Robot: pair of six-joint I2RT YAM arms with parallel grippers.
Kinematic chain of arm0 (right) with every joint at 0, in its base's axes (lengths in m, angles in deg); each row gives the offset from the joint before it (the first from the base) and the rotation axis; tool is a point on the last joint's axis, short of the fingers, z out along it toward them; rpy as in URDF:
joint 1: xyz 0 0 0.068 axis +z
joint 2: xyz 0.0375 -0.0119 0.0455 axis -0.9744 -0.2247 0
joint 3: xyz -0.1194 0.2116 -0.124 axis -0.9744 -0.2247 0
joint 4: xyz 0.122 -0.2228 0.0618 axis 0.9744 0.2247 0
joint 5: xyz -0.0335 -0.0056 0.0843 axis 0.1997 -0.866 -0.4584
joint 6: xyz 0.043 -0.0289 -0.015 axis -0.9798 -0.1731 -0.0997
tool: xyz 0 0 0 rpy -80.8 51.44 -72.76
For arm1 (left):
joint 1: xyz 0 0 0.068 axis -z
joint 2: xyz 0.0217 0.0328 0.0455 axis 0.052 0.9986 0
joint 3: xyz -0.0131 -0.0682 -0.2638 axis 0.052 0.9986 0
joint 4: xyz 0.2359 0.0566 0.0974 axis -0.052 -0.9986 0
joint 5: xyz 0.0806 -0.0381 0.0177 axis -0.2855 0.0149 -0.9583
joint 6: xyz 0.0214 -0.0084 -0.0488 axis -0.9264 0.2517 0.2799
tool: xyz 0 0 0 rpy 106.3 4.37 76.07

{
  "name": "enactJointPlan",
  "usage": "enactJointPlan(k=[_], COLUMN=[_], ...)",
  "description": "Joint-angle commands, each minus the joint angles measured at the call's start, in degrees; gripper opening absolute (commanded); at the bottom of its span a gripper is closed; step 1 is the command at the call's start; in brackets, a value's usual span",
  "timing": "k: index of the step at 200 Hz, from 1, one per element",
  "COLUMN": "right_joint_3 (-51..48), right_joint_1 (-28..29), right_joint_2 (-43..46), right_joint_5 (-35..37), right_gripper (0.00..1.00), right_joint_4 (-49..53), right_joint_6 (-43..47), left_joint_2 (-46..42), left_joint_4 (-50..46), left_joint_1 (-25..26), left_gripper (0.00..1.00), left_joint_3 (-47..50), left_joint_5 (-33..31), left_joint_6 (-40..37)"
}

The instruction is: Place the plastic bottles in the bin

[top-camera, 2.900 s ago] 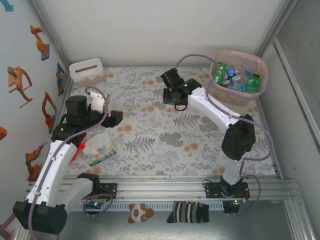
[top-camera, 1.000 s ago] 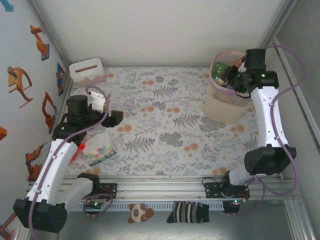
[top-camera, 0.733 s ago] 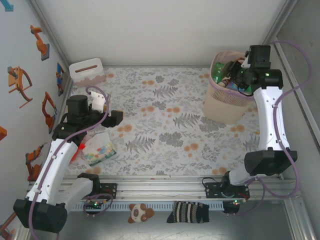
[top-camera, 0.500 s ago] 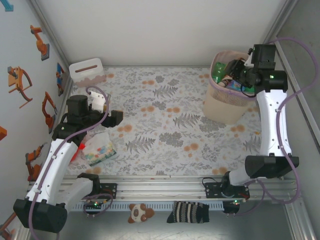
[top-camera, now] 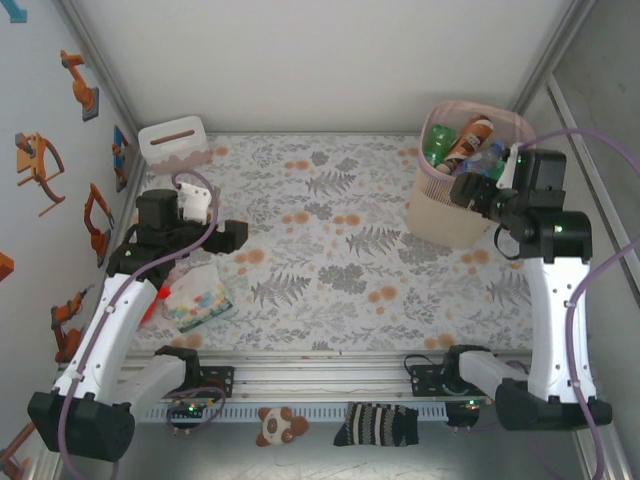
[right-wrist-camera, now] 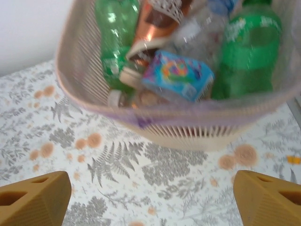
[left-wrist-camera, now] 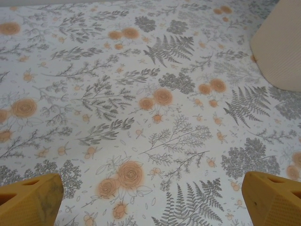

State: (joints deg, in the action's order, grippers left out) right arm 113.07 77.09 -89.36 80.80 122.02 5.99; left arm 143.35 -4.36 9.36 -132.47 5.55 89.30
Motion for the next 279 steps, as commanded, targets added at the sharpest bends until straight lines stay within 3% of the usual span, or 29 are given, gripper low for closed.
enactJointPlan(k=[1,19,54,85,156,200,249,279], right_joint_3=[-6.11,-13.29,-31.22,-44.51,-69.11,-72.83,-71.79,-69.70], right_joint_1=[-0.17,-0.21,-0.24,-0.16,-0.14,-0.08,-0.08,-0.16], right_joint_2=[3.84,8.34,17.29,18.98,9.84,2.50,-8.45,-15.07], right_joint_5=[2.37,2.89,2.58,4.80,17.61,14.45,11.76,9.44], right_gripper=[0.91,0.99,0.99,1.00,1.00,0.99,0.99,0.99], right_joint_4=[0.22,-3.57,-17.66,-31.20,-72.63,-90.90,-104.72,-110.22], right_joint_6=[2.60,3.50,4.14,5.26,8.92,13.30,17.50,16.18], left_joint_2=[0.69,1.91,1.77,1.36,-0.66,3.03,12.13,19.31], left_joint_4=[-2.61,-5.09,-2.59,3.25,24.24,41.88,65.36,73.56], left_joint_1=[-0.01,0.05,0.05,0.04,0.05,-0.29,-1.06,-2.26], left_gripper=[0.97,0.97,0.97,0.97,0.97,0.97,0.97,0.97], left_joint_3=[-2.28,-2.90,1.08,7.62,22.45,32.43,37.01,35.58], left_joint_5=[-6.39,-11.34,-17.70,-25.29,-34.07,-37.44,-31.09,-27.68], left_joint_6=[5.02,8.49,14.70,17.20,4.42,1.06,-3.50,-5.35])
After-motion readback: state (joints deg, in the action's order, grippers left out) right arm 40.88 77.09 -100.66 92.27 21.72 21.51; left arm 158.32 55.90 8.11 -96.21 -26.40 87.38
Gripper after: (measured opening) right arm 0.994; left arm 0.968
